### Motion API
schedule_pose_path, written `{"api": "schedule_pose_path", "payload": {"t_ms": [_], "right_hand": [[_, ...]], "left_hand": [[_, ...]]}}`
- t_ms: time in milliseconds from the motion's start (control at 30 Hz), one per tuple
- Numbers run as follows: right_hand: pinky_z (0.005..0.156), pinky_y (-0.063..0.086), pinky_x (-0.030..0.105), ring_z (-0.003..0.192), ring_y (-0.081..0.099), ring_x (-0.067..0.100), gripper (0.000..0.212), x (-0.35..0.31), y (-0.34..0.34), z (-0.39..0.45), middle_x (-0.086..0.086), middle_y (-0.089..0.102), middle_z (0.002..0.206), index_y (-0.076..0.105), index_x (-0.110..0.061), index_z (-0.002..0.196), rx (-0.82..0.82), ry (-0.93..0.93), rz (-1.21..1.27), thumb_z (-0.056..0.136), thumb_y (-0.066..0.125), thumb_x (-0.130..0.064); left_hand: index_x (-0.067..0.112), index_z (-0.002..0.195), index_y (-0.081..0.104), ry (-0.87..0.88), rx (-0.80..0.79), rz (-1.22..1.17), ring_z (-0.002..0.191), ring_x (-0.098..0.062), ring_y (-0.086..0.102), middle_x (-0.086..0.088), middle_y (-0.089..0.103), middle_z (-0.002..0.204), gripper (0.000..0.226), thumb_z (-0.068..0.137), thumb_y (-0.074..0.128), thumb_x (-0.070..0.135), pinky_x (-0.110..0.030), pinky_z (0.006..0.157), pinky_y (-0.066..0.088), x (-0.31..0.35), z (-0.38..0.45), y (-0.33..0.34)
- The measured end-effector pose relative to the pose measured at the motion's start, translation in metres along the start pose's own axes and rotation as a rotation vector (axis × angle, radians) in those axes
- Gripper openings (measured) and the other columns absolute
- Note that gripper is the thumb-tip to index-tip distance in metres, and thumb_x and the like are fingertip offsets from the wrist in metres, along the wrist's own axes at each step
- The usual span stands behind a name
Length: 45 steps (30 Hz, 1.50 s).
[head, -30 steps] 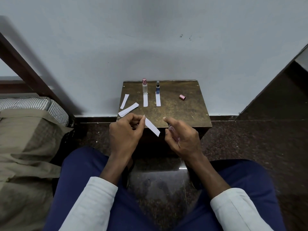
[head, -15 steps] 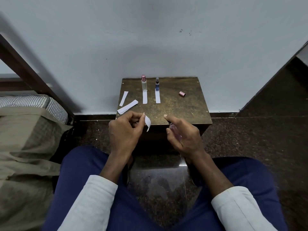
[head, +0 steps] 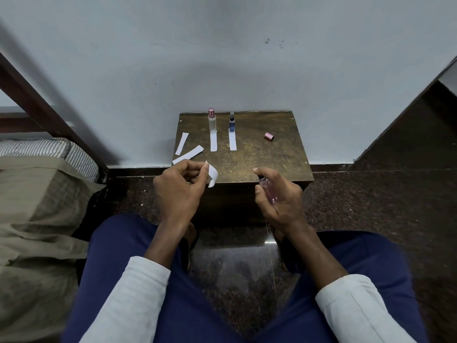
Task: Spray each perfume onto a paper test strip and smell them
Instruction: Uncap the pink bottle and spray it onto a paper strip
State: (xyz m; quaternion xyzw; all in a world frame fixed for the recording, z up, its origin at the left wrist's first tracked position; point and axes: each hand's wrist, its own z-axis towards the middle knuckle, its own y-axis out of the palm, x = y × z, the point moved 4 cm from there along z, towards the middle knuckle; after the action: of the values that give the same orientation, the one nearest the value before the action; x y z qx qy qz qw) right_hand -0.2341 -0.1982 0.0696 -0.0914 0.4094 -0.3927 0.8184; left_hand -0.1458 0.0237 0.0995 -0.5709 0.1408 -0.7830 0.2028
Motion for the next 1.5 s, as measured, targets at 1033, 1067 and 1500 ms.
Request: {"api": "schedule_pose_path", "payload": {"t_ms": [1033,1067,1500], "right_hand": [[0.074,0.045,0.009,0.072,0.052,-0.012,0.035,0.006,-0.013,0.0,-0.015,0.054,0.082,0.057,-0.017,0.134,0.073,0.013,-0.029,0.1,0.062,-0.017],[0.074,0.045,0.008,0.074,0.052,-0.012,0.037,0.006,-0.013,0.0,-0.015,0.055,0.085,0.055,-0.017,0.137,0.058,0.008,-0.038,0.101,0.062,-0.019],[0.057,0.055,0.03,0.067,0.068,0.015,0.039,0.026,-0.003,0.0,0.002,0.068,0.085,0.045,-0.014,0.121,0.01,0.437,0.156,0.094,0.073,-0.008]], "left_hand": [[0.016,0.096,0.083,-0.091,-0.066,-0.108,0.064,0.01,0.071,0.018,0.074,0.073,0.011,0.095,0.084,0.027,-0.004,0.061,0.048,0.004,-0.003,0.01],[0.017,0.096,0.084,-0.092,-0.067,-0.113,0.064,0.008,0.072,0.017,0.075,0.073,0.011,0.095,0.084,0.028,-0.005,0.061,0.049,0.003,-0.003,0.01],[0.022,0.099,0.083,0.048,-0.159,-0.044,0.08,-0.003,0.076,0.016,0.079,0.087,0.01,0.095,0.083,0.031,-0.014,0.07,0.058,-0.005,0.001,0.019]]}}
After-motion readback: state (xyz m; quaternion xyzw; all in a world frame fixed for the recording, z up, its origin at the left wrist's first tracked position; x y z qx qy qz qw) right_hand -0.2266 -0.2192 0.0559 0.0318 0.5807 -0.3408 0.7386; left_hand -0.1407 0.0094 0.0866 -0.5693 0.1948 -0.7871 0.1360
